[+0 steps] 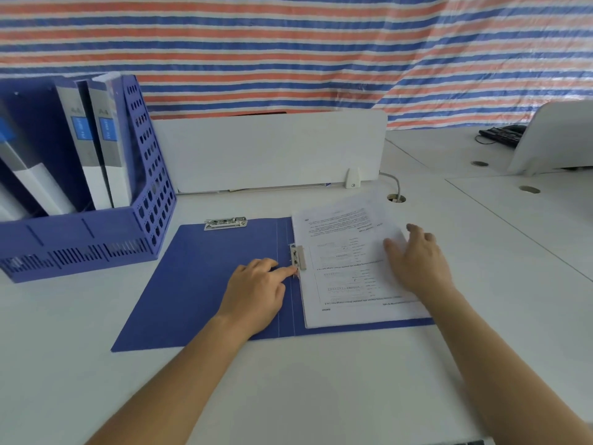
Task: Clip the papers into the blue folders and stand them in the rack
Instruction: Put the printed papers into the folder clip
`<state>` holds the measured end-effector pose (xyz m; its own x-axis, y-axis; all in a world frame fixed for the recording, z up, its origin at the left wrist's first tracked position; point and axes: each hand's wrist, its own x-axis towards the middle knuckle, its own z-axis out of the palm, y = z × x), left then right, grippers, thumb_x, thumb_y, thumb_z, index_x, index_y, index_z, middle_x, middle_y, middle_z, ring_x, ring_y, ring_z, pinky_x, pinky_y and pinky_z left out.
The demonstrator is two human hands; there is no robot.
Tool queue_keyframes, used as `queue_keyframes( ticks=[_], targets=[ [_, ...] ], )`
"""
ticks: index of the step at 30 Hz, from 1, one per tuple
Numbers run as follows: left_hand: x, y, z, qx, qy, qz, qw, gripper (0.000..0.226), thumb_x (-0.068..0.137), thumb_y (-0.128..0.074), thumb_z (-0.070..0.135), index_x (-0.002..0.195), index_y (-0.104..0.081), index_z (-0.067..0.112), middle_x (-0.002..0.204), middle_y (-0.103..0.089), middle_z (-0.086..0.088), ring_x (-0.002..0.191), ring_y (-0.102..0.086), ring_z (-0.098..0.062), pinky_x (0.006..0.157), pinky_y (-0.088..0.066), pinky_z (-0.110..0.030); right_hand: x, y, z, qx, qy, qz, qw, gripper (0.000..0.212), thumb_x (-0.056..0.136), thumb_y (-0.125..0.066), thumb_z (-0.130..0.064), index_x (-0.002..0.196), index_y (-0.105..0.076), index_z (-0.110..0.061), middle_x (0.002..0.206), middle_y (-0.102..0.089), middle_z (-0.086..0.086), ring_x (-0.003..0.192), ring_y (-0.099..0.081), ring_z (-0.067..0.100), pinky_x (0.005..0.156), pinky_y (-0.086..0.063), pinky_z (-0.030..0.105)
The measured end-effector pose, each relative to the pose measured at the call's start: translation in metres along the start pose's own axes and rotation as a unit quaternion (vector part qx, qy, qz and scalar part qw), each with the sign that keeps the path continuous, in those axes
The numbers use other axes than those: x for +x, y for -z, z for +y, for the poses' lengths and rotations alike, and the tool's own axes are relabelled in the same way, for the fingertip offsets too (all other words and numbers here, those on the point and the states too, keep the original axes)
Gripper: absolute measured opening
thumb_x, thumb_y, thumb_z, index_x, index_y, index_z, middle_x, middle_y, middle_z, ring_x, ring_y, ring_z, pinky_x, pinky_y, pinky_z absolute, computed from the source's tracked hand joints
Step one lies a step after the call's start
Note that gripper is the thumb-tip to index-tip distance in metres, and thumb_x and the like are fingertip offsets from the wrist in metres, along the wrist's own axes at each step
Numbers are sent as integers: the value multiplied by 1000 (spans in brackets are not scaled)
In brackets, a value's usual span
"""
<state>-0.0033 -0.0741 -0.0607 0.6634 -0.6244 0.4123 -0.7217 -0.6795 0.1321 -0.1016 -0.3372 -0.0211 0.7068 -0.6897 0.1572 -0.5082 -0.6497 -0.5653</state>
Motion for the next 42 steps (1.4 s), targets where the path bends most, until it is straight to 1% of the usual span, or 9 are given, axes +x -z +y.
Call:
queue_keyframes(
  ticks=[3,6,12,15,21,28,34,39,42],
  targets=[
    [5,1,-6,-20,18,11,1000,36,94,-48,19,127,-61,21,121,-63,2,109,-58,-18,88,-46,-36,-13,-13,-4,-90,102,22,990,62,97,-44,-48,150,-31,-20,149,-36,12,134,-38,32,107,-34,45],
    [-2,6,-13,-65,17,27,997,34,94,-46,24,124,-64,21,118,-64,7,106,-59,-14,88,-49,-35,-23,-30,-2,-128,164,-65,976,58,97,-35,-55,150,-31,-32,156,-29,7,143,-27,26,117,-20,41],
    [-29,29,-24,-79,-48,-64,994,60,84,-44,62,136,-51,34,141,-44,16,136,-30,-5,110,-16,-23,-18,-35,-2,-152,144,-92,974,53,100,-26,-53,148,-35,-34,157,-30,6,144,-25,25,119,-13,38],
    [-37,33,-28,-49,-65,-97,992,68,80,-44,61,143,-41,35,149,-33,16,143,-17,-6,116,-10,-27,-15,-34,0,-160,111,-86,977,54,100,-24,-53,149,-35,-33,157,-30,7,145,-25,26,119,-13,39],
    [-26,32,-40,9,-11,5,1000,59,74,-53,31,132,-56,23,135,-54,0,128,-48,-21,105,-38,-40,-14,-28,8,-165,83,-56,981,50,99,-24,-46,144,-42,-31,148,-40,7,139,-31,26,116,-16,44],
    [-11,45,-29,44,150,227,961,102,66,-79,47,149,-28,18,157,-16,-20,146,-13,-36,113,-9,-59,-17,-31,0,-195,70,-63,976,46,97,-24,-46,136,-45,-32,146,-40,9,136,-30,27,110,-14,60],
    [3,43,-8,-72,216,374,899,120,67,-81,48,149,-4,6,153,0,-36,145,-4,-43,112,-18,-59,-23,-34,-5,-210,93,-66,971,50,96,-21,-51,139,-42,-35,144,-41,5,133,-33,25,107,-21,56],
    [9,45,4,-49,141,410,900,122,67,-78,60,147,0,11,148,-2,-44,144,-4,-46,113,-19,-59,-23,-32,-5,-157,102,-80,979,59,94,-33,-59,146,-36,-34,154,-33,4,141,-30,23,115,-17,50],
    [9,41,12,-103,157,308,933,129,63,-75,67,151,6,17,156,11,-29,147,6,-35,116,-10,-51,-22,-33,-5,-28,85,-67,994,67,91,-50,-54,149,-34,-25,156,-29,6,142,-32,24,117,-23,42]
  ],
)
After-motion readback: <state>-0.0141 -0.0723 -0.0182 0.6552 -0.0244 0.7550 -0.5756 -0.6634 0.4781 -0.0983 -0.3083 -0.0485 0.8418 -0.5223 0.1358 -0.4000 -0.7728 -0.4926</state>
